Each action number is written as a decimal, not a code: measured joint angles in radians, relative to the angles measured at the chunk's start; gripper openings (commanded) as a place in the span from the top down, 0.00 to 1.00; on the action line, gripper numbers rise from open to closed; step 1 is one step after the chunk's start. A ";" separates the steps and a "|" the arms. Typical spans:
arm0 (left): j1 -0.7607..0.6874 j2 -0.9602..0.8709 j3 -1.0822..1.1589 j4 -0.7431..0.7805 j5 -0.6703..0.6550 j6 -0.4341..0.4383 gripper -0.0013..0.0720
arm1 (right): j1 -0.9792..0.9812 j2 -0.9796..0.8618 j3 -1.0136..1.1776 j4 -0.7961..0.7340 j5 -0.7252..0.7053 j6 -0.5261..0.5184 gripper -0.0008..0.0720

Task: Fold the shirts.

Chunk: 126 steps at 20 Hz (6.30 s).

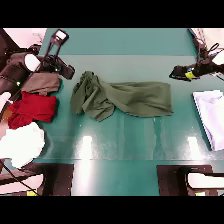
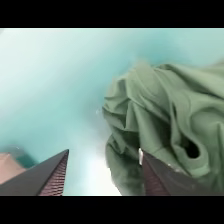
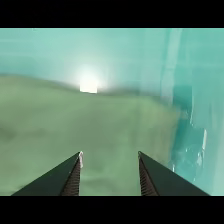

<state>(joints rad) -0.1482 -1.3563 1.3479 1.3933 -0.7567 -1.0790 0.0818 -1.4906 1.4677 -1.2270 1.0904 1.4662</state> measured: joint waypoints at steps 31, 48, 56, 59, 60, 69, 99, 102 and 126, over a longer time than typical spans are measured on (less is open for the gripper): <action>0.054 0.078 -0.476 -0.695 -0.061 -0.148 0.94 | -0.225 0.448 -0.460 0.004 0.173 -0.082 0.41; 0.055 0.078 -0.329 -0.687 -0.200 -0.121 0.94 | -0.328 0.060 -0.527 0.278 0.163 -0.533 0.36; 0.055 0.078 -0.327 -0.687 -0.212 -0.122 0.95 | -0.239 0.023 -0.516 0.242 0.180 -0.555 0.97; 0.055 0.081 -0.282 -0.650 -0.245 -0.129 0.95 | -0.242 0.080 -0.514 0.244 0.217 -0.553 0.97; 0.055 0.088 -0.251 -0.624 -0.260 -0.138 0.95 | -0.250 0.122 -0.513 0.261 0.225 -0.546 0.97; 0.055 0.283 0.338 -0.449 -0.329 -0.176 0.94 | -0.322 0.531 -0.150 0.336 0.093 -0.363 0.97; 0.055 -0.160 0.313 -0.441 -0.331 -0.203 0.94 | -0.232 0.002 0.177 0.123 0.357 -0.079 0.97; 0.055 -0.247 0.307 -0.439 -0.208 -0.150 0.94 | -0.214 -0.114 0.233 0.112 0.267 -0.077 0.97; 0.208 -0.280 0.100 -0.336 -0.474 -0.116 0.00 | -0.119 -0.038 -0.138 0.003 0.119 -0.088 0.38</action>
<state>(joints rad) 0.0597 -1.6363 1.4479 1.0576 -1.2308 -1.1954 -0.0372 -1.5288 1.3300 -1.2236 1.2098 1.3781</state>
